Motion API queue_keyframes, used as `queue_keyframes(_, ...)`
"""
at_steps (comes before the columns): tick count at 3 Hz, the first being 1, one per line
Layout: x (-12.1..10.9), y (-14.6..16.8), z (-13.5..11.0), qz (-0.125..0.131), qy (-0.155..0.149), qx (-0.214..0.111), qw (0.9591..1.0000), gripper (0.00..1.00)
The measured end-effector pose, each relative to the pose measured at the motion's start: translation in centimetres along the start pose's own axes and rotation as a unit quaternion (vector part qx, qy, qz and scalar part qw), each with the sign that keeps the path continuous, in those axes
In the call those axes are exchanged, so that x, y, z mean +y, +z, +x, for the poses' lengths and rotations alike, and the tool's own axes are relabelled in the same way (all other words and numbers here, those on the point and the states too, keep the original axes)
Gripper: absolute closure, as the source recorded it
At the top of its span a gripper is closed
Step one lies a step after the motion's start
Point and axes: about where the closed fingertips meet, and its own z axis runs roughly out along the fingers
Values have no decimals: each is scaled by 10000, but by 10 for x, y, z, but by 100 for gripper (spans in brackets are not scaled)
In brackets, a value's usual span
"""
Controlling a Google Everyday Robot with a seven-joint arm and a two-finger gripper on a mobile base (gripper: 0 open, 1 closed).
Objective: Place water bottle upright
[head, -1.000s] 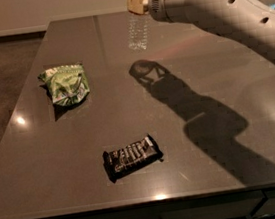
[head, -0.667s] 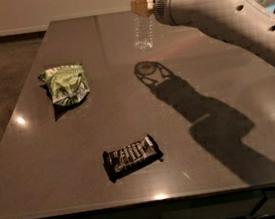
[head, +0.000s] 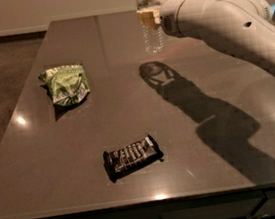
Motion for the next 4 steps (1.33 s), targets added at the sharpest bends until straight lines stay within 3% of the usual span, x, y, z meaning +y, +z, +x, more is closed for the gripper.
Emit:
queue_keyframes(2,4,3,-27,31,-192,124,9997,100)
queue_keyframes(4,8,7,-47,64,-69,158,9998,100)
